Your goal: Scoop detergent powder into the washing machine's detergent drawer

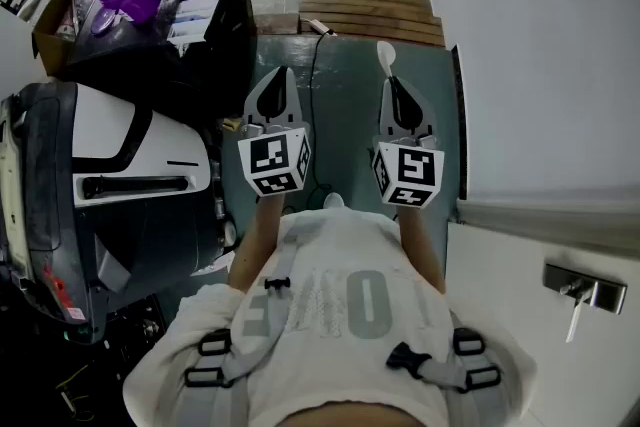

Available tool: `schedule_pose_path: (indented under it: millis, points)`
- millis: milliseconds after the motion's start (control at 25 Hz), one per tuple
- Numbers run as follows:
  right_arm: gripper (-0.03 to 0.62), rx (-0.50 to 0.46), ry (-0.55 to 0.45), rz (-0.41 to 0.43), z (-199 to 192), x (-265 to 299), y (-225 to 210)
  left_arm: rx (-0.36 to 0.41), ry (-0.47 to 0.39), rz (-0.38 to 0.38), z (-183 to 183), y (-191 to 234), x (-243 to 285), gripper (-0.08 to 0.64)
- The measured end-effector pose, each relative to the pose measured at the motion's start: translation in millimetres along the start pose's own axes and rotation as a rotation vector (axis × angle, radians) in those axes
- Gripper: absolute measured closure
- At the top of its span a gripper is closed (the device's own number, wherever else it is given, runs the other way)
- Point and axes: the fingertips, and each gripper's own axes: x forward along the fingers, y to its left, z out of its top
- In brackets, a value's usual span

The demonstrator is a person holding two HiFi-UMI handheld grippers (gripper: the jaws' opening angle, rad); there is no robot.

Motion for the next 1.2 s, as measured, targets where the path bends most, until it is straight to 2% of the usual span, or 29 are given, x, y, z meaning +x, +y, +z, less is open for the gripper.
schedule_pose_path:
  millis: [600,880,1080,1200]
  points:
    - [0.583,0.050,-0.007,-0.010,-2,-2,-8,0.024,-0.015,-0.036,9,-13,1,0.540]
    - [0.589,-0.013,0.018,-0.012,-14,6,3,0.022,0.000,-0.020,-4,-10,-7,0.540]
    - [0.589,-0.003,0.038,0.013,-21,21,7,0.020,0.002,-0.020,-7,-4,8,0.540]
    - [0.588,0.009,0.031,0.000,-21,35,-4,0.029,-0.007,-0.040,-5,-4,28,0.540]
